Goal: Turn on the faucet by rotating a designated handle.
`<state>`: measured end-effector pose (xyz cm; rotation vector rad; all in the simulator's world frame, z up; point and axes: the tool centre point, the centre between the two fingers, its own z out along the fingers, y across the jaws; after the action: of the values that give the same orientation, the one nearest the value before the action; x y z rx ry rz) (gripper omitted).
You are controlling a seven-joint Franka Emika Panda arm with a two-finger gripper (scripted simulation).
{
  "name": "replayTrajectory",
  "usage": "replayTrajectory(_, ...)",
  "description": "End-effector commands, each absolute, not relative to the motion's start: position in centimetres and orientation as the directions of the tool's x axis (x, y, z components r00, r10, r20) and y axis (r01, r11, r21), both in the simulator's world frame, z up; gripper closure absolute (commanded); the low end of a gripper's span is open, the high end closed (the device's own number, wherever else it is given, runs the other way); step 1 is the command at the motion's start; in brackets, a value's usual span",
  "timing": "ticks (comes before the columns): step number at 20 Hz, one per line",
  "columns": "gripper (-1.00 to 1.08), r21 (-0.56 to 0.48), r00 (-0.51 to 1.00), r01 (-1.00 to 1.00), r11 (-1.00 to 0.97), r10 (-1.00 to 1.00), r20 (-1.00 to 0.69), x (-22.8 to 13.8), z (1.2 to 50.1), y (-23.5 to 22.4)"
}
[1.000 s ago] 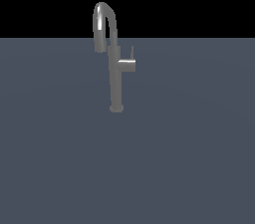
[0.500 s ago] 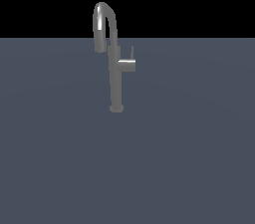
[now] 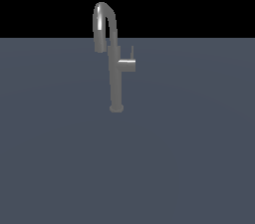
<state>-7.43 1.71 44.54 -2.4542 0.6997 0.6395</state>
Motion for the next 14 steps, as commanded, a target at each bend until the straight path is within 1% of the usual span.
replayTrajectory(1, 1.08, -0.343, 0.716, -0.631, -0.696, -0.352, -0.602, -5.9, 43.8, 1.5)
replayTrajectory(8, 1.08, -0.343, 0.586, -0.757, -0.556, -0.347, -0.732, -1.7, 41.1, 0.7)
replayTrajectory(14, 1.08, -0.314, 0.461, -0.851, -0.42, -0.314, -0.83, 1.6, 38.3, -0.2)
